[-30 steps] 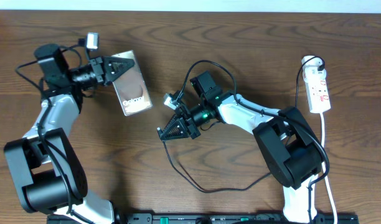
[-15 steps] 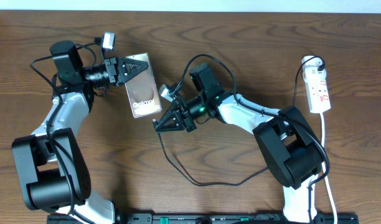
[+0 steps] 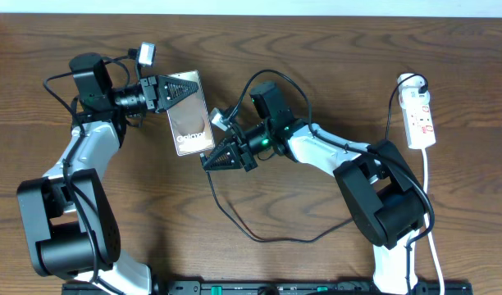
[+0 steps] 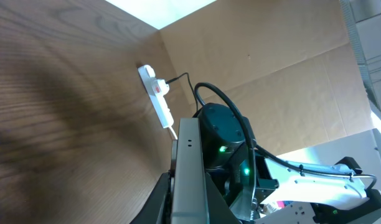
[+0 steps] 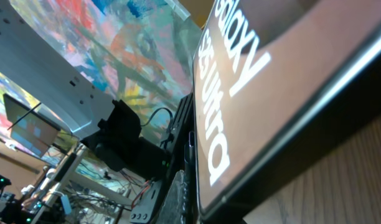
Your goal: Plug charger to phone and switch on socket
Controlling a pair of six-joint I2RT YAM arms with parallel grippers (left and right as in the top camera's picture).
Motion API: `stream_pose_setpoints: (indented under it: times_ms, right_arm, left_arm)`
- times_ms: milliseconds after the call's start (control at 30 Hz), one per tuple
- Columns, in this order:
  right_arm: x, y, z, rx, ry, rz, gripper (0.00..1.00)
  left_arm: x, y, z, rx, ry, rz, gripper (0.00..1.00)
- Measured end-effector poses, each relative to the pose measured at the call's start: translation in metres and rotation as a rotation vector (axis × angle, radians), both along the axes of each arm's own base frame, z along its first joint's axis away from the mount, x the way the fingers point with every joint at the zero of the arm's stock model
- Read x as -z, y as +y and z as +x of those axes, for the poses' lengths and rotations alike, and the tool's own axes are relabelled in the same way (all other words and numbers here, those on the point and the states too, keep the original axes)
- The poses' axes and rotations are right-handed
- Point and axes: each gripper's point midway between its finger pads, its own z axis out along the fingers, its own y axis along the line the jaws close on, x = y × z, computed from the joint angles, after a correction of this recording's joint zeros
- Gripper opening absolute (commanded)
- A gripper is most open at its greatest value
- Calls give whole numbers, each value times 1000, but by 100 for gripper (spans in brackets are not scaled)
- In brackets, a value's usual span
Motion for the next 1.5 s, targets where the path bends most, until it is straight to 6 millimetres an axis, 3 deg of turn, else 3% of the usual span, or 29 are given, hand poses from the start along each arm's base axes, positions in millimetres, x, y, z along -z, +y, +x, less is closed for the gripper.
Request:
stream_pose_setpoints:
  times_ms: [1133, 1500]
  right_arm:
    - [5, 4, 9, 52, 7, -44, 1]
    - [4, 3, 11, 58, 14, -45, 1]
  left_arm:
    - [4, 3, 8, -51, -1, 26, 7]
    - [6, -5, 10, -52, -6, 38, 7]
